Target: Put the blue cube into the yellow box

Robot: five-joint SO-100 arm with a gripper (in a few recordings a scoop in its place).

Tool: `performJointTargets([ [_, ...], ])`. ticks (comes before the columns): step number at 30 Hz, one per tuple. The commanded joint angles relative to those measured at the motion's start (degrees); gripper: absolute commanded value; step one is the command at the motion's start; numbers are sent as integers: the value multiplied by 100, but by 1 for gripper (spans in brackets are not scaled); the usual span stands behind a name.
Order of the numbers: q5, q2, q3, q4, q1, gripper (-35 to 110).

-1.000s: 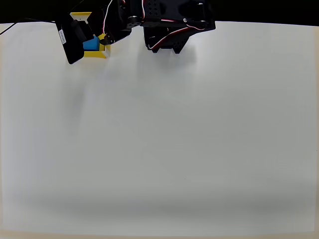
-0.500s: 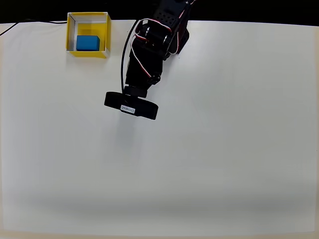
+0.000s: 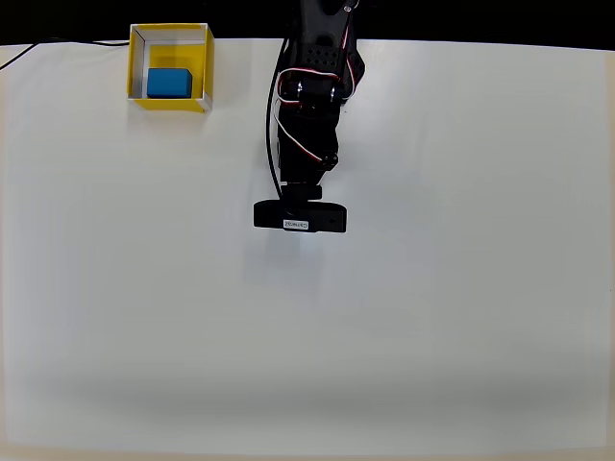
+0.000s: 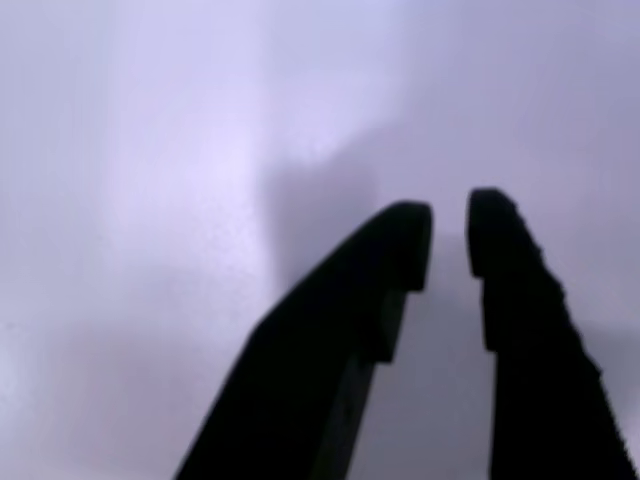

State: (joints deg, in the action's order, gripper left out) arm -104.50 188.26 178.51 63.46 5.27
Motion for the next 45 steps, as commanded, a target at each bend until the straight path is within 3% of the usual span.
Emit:
performJointTargets([
  [1, 149, 167, 167, -35, -149, 0],
  [15, 387, 299, 167, 1301, -387, 0],
  [18, 809, 299, 167, 1406, -396, 0],
  [45, 1090, 290, 167, 1433, -272, 0],
])
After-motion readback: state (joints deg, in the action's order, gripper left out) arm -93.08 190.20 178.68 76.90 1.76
